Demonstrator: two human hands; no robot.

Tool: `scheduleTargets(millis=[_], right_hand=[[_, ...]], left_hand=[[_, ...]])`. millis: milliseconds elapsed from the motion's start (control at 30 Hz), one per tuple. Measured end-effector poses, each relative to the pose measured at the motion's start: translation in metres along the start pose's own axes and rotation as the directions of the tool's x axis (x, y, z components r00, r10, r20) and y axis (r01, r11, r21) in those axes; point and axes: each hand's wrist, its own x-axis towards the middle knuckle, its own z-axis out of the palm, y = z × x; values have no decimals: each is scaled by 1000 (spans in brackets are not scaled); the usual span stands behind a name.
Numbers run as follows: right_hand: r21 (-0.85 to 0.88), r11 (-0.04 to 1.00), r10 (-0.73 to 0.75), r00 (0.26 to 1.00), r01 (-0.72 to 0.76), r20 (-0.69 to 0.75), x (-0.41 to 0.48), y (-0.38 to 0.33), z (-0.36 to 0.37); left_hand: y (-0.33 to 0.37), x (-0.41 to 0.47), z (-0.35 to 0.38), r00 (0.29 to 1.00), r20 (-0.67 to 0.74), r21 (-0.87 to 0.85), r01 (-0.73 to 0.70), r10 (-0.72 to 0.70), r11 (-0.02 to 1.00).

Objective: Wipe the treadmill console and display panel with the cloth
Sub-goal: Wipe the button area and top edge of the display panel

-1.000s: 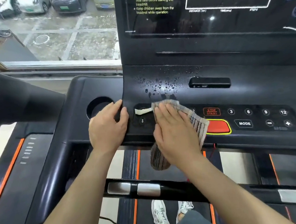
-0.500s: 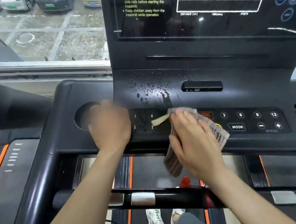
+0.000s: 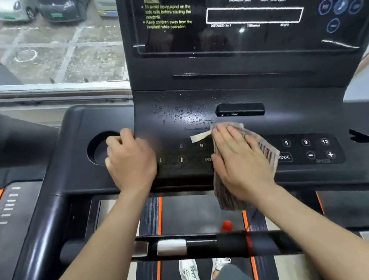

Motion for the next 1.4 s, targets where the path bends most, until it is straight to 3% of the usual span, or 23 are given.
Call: scheduleTargets(millis=[67, 133, 267, 400, 500, 567, 667, 800, 967, 1067, 1133, 1233, 1400], right_hand=[[30, 998, -48, 999, 48, -18, 16, -30, 1], [59, 974, -218, 976, 219, -11, 34, -65, 4], [81, 841, -538, 843, 535, 8, 75, -80, -2], [-39, 720, -694, 720, 693, -9, 122, -63, -23], [-220, 667, -736, 675, 711, -49, 153, -58, -33], [-242, 688, -718, 690, 684, -92, 155, -62, -30], [-14, 772, -634, 768, 636, -91, 113, -79, -13], [130, 701, -712, 698, 701, 78, 80, -70, -7], [-174, 615, -779, 627, 769, 17, 153, -52, -30], [-223, 685, -724, 682, 693, -103, 159, -62, -23], [-77, 793, -608, 778, 604, -161, 138, -85, -10], [85, 828, -545, 831, 554, -112, 104, -108, 3], [95, 941, -327, 945, 326, -2, 38, 3, -11]], left_hand=[[0, 0, -1, 1000, -12, -7, -3, 3, 1000], [-1, 0, -1, 1000, -15, -23, 6, -6, 1000], [0, 0, -2, 999, -44, -47, -7, 4, 999], [-2, 0, 0, 998, -61, -34, -22, 20, 999], [0, 1, -4, 999, -31, -37, 8, -9, 999], [0, 2, -4, 1000, -8, -34, 26, -26, 999], [-2, 2, -5, 1000, -12, -55, 23, -24, 998], [-3, 1, -5, 999, -21, -83, 27, -29, 996], [0, 2, -7, 998, -21, -88, 60, -62, 994], [2, 2, -8, 997, -29, -69, 63, -65, 996], [2, 3, -8, 997, -8, -64, 71, -71, 995], [2, 3, -9, 997, 13, -76, 72, -71, 994], [3, 2, -9, 997, 24, -53, 80, -78, 995]])
